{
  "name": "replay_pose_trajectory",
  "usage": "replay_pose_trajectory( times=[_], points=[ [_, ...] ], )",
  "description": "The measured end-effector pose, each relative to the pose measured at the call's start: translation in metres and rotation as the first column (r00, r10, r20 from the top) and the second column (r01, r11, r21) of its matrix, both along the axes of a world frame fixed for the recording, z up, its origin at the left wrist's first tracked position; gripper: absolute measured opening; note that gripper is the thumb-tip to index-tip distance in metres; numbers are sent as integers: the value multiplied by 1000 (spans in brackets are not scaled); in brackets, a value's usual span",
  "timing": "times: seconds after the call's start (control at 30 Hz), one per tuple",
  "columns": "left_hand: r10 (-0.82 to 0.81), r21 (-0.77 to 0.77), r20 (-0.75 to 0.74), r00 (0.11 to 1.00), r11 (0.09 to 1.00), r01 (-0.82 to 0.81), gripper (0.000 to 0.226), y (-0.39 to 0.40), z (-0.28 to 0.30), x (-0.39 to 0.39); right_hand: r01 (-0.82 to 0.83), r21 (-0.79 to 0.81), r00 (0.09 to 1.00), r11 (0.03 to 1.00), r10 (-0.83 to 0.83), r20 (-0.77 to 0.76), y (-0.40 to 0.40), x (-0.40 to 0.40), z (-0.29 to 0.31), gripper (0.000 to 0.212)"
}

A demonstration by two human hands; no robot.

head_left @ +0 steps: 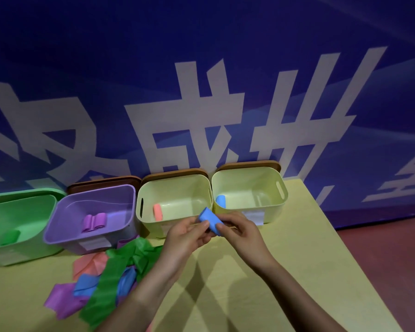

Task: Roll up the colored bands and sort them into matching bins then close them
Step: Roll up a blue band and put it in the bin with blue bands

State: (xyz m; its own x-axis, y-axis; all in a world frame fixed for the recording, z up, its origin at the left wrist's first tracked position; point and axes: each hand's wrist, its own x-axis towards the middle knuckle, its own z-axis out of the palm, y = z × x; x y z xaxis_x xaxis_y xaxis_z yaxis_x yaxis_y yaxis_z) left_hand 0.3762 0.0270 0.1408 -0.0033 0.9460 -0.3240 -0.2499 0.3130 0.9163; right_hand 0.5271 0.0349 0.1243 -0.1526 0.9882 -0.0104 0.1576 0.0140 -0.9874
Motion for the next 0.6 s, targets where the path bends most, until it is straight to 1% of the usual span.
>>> replay_pose_trajectory(
  times=[0.07, 0.1, 0.17, 0.23, 0.3, 0.43, 0.53, 0.6],
  points=[
    [84, -37, 66, 994, 996, -82, 12, -3, -2, 2, 61, -54, 994, 997, -65, -82, -3, -7, 0, 17],
    [108, -35, 71, 992, 994, -106, 12, -5, -3, 3, 86, -97, 987, 992, -98, -129, -4, -11, 0, 16],
    [107, 8, 53, 993, 994, -107, 14, -8, -4, 5, 103, -179, 968, 978, -140, -210, -6, -15, 0, 17],
    [76, 59, 20, 997, 995, -77, 18, -10, -3, 4, 85, -205, 956, 975, -138, -260, -7, -16, 2, 27],
    [32, 101, -27, 999, 994, -30, 20, -12, 0, 0, 62, -194, 953, 979, -116, -281, -10, -17, 5, 34],
    [-38, 168, -87, 996, 984, 52, 22, -14, 4, -8, 51, -157, 952, 986, -96, -292, -13, -16, 12, 33],
    [-36, 183, -121, 992, 981, 58, 17, -17, 7, -11, 37, -128, 958, 991, -71, -279, -14, -12, 18, 23],
    [-49, 222, -188, 981, 971, 91, 17, -20, 9, -12, 31, -106, 964, 994, -58, -260, -17, -11, 19, 17]
  ],
)
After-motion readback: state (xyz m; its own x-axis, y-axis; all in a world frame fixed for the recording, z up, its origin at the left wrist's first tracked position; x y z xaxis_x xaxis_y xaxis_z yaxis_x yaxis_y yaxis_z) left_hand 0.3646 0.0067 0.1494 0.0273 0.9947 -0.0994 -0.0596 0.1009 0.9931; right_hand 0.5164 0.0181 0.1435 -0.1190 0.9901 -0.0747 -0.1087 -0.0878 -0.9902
